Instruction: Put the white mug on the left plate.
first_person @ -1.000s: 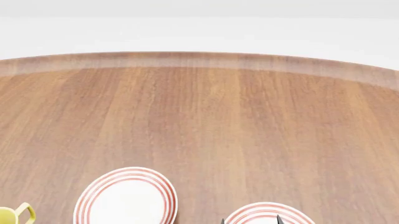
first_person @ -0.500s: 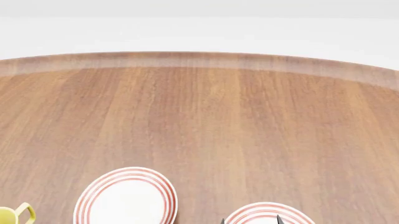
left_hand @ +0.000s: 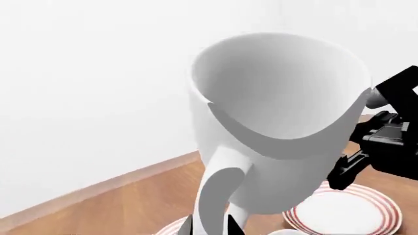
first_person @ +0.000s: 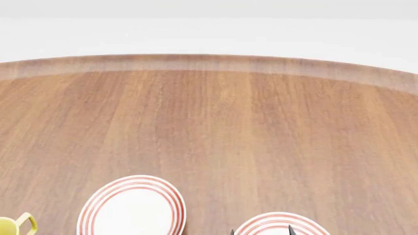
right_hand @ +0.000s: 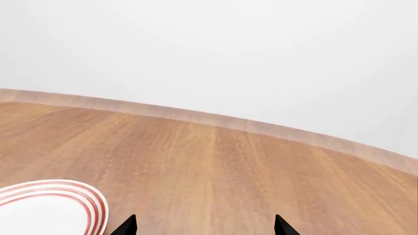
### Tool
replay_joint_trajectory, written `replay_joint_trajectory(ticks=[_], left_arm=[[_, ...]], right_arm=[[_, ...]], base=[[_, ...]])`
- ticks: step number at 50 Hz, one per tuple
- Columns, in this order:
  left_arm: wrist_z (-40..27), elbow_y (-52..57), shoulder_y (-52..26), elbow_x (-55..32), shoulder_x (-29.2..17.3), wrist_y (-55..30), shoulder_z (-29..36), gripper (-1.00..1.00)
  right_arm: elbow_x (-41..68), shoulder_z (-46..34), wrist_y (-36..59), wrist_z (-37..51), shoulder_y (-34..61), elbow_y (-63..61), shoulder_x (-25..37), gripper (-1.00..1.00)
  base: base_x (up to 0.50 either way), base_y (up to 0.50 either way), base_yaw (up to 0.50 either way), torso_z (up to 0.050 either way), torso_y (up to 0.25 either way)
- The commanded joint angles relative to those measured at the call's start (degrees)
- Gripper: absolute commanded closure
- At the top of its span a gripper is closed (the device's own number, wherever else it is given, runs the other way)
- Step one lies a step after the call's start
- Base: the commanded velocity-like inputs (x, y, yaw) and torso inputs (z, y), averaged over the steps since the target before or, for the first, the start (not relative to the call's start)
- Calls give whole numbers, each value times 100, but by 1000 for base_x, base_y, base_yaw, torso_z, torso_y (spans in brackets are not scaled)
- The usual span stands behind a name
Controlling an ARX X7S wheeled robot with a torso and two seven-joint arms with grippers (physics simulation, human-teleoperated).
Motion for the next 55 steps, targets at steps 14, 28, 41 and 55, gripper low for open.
replay_joint_trajectory(ticks=[14, 28, 41, 55], left_arm=[[-432, 158, -1346, -1267, 336, -992, 216, 100], [-507, -173, -2048, -1342, 627, -1670, 387, 100], [-387, -407, -2845, -1337, 825, -2411, 656, 100], [-372, -197, -3524, -1419, 704, -3450, 808, 100]], right_arm=[[32, -29, -13, 51, 14, -12, 49, -100], [49, -57, -37, 71, 22, 16, 64, -100], [72, -71, -18, 100, 28, 3, 82, -100], [87, -97, -47, 114, 50, 55, 95, -100]], base=[[0, 0, 0, 0, 1], [0, 0, 0, 0, 0], [0, 0, 0, 0, 0], [0, 0, 0, 0, 1]])
